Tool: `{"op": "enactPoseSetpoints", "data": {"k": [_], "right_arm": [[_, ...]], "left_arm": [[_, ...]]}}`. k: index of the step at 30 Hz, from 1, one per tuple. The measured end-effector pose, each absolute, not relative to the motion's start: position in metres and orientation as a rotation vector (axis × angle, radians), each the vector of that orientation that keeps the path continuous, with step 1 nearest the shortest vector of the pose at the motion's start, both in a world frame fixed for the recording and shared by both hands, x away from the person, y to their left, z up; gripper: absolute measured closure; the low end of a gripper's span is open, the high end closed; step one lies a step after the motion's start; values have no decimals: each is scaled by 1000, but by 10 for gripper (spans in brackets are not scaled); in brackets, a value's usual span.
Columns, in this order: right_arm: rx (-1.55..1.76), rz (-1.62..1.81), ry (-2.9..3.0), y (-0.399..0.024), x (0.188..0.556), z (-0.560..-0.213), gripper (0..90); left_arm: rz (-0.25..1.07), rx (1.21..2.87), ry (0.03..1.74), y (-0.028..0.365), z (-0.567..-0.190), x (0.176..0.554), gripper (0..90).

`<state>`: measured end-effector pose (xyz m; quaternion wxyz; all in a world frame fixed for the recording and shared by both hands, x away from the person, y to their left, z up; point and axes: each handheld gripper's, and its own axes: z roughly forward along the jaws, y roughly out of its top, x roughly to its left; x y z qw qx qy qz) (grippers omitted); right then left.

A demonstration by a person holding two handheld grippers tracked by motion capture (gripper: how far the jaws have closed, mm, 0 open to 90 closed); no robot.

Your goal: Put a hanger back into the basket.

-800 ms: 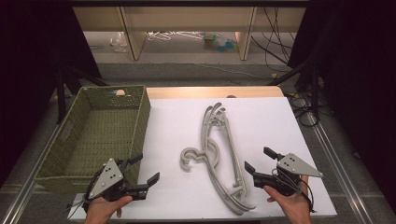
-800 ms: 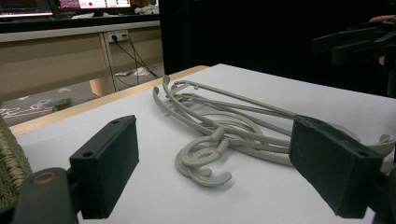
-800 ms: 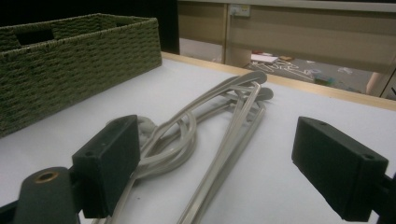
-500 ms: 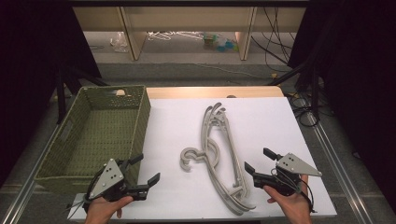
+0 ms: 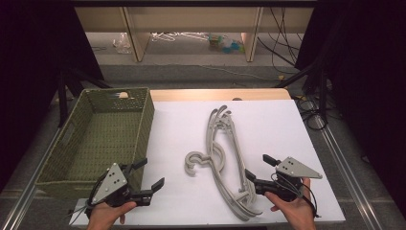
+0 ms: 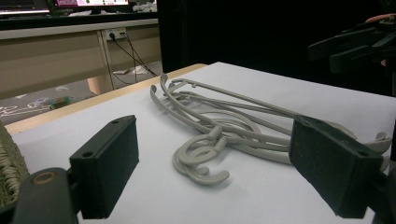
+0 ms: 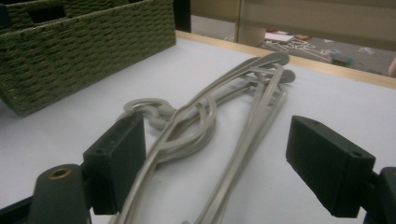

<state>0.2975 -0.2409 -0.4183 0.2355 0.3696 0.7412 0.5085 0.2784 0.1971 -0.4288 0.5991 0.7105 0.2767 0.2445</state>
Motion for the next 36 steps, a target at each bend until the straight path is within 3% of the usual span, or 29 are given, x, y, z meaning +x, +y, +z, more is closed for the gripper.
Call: {"op": "enactPoseSetpoints", "data": {"k": [17,19,26,36], "right_arm": [[910,1261,2305,-192,300,-415,170],[909,1203,2338,-185,304,-416,277],[870,1046,2512,-163,319,-425,203],[964,853,2677,-145,342,-448,459]], "left_arm": [[558,1636,630,196,-429,280,158],[558,1638,631,196,-429,280,157],[568,1653,638,197,-429,279,157],[557,1649,636,196,-429,279,158]]}}
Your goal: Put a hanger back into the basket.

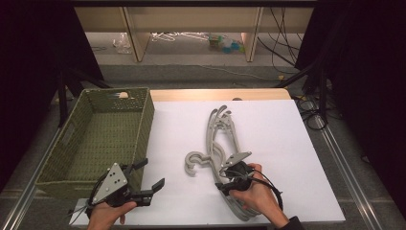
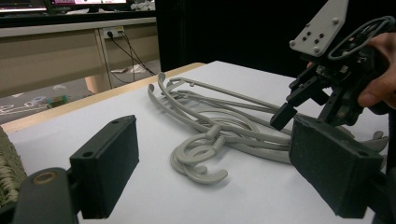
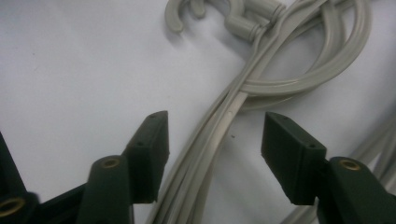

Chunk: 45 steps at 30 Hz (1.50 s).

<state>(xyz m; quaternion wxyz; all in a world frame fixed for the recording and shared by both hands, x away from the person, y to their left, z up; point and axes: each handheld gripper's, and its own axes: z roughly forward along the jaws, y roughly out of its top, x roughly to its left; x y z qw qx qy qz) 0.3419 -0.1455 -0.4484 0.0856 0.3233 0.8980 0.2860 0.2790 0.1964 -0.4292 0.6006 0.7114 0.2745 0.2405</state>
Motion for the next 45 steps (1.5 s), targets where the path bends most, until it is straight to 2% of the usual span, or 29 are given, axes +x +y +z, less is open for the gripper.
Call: {"op": "enactPoseSetpoints", "data": {"k": [3,4,7,18,27,33,45], "right_arm": [[977,837,2686,-144,344,-450,483],[983,836,2714,-142,349,-453,520],[981,834,2744,-141,353,-455,558],[1060,835,2773,-140,362,-460,660],[1066,865,2745,-145,361,-453,727],[1066,905,2672,-158,359,-438,816],[905,962,2572,-180,356,-413,826]], "left_arm": [[554,1654,643,196,-430,279,158],[554,1655,640,196,-430,279,158],[550,1661,638,195,-430,280,158],[550,1669,635,195,-431,280,158],[543,1674,637,195,-430,280,158],[546,1670,634,196,-430,280,159],[548,1674,636,196,-430,280,160]]}}
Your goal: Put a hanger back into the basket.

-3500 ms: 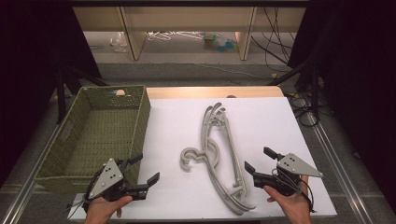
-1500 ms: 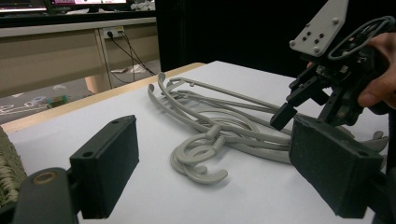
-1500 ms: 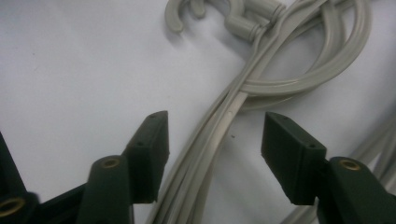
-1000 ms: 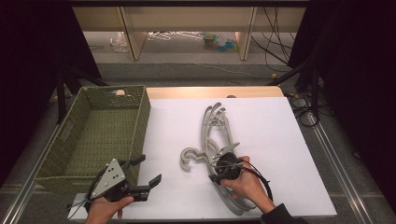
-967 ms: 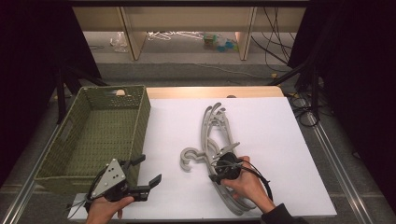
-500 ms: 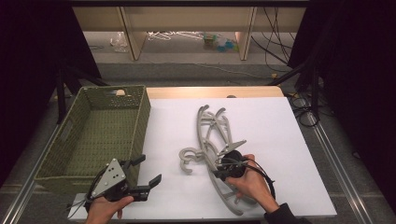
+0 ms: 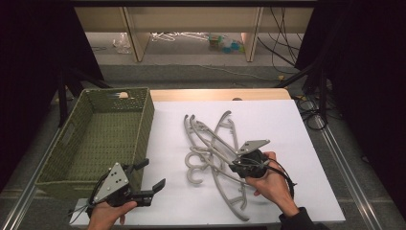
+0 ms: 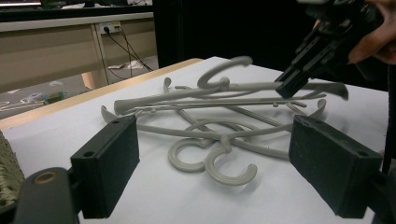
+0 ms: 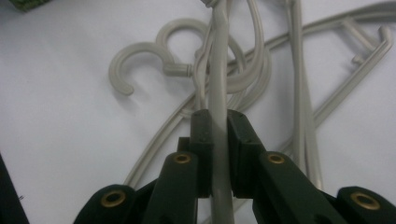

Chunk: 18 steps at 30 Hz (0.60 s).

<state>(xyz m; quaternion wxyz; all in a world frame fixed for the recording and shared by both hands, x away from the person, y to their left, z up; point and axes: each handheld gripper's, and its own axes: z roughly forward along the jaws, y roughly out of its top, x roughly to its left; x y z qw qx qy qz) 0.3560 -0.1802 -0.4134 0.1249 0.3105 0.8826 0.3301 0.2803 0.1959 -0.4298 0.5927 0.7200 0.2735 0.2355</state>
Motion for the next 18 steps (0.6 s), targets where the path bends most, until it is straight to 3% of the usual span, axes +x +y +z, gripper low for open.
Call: {"op": "enactPoseSetpoints", "data": {"k": [18], "right_arm": [[701,1178,2537,-190,322,-363,828]], "left_arm": [[582,1720,605,185,-432,282,168]]}}
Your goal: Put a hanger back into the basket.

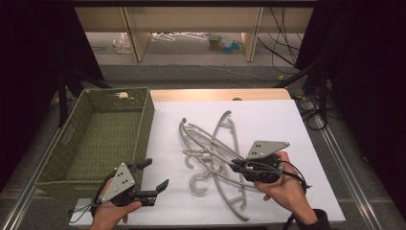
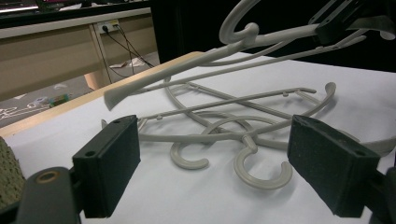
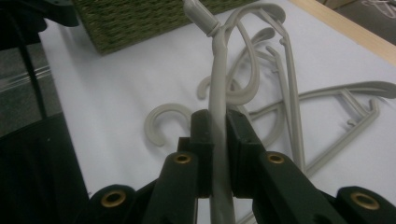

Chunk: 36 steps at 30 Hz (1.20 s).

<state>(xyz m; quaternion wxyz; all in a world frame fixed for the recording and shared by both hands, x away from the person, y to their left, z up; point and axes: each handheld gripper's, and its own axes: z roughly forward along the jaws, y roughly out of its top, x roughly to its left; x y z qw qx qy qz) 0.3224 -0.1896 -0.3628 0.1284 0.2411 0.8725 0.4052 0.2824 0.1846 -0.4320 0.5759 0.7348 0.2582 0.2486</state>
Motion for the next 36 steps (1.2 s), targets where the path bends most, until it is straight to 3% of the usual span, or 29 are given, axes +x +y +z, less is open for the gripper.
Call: {"op": "enactPoseSetpoints", "data": {"k": [6,8,18,23,25,30,36], "right_arm": [[613,1244,2614,-184,314,-362,827],[586,1243,2653,-181,311,-366,827],[509,1271,2721,-173,302,-375,827],[471,1308,2744,-172,297,-375,827],[465,1307,2755,-173,297,-375,827],[455,1351,2770,-173,296,-378,827],[450,1370,2798,-173,297,-381,826]], "left_arm": [[623,1762,590,180,-432,283,185],[623,1780,578,179,-433,285,282],[646,1892,488,158,-439,298,256],[633,1970,413,146,-444,306,302],[638,1990,386,144,-445,307,366],[623,2056,279,133,-451,312,422],[531,2102,194,123,-452,316,604]]}}
